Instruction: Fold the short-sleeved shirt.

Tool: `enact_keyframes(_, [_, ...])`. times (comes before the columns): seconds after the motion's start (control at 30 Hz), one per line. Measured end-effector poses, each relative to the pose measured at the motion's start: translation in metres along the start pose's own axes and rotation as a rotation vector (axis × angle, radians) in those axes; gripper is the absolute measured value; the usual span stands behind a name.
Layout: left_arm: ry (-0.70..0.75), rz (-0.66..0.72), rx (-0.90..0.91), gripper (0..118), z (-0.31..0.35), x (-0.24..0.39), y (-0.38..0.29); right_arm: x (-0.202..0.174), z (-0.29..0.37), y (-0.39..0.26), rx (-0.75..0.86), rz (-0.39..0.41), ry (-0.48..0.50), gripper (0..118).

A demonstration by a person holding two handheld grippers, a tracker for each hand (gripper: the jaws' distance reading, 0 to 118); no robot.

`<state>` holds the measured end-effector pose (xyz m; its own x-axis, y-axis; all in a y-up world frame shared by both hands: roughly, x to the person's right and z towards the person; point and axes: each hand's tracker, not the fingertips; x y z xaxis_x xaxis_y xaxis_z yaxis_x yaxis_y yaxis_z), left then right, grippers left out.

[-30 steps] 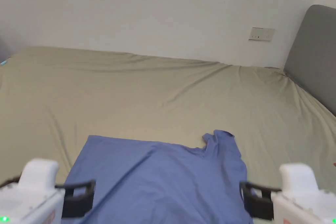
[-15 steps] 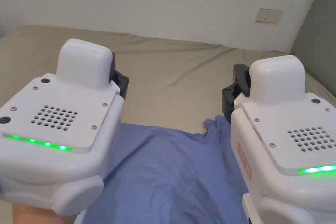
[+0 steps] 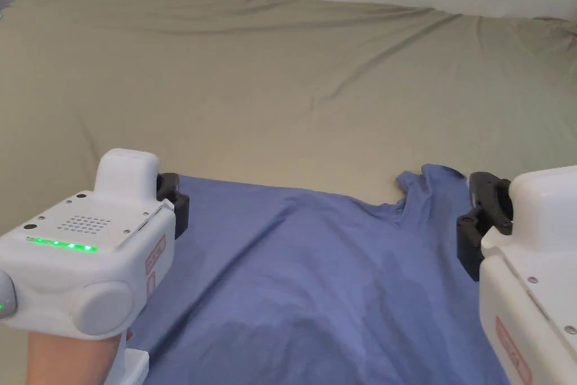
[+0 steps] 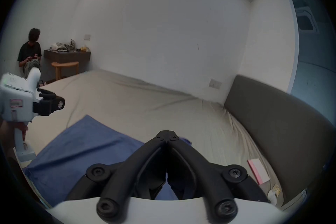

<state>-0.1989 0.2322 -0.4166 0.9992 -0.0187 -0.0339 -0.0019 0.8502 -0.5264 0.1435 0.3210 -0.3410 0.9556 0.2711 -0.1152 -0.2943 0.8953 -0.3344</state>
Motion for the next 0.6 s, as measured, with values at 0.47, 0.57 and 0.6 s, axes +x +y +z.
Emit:
enact_keyframes(0.47, [0.204,-0.067,-0.352,110,-0.245,-0.05,0.01,0.043,-0.06,-0.064,-0.262,-0.044,-0.049,1])
enact_keyframes(0.57, [0.176,-0.054,-0.356,102,-0.247,-0.047,-0.002,0.047,-0.064,-0.072,-0.289,-0.052,-0.054,1])
enact_keyframes(0.6, [0.173,0.009,-0.349,86,-0.243,-0.051,0.0,0.048,-0.066,-0.073,-0.294,-0.057,-0.056,1])
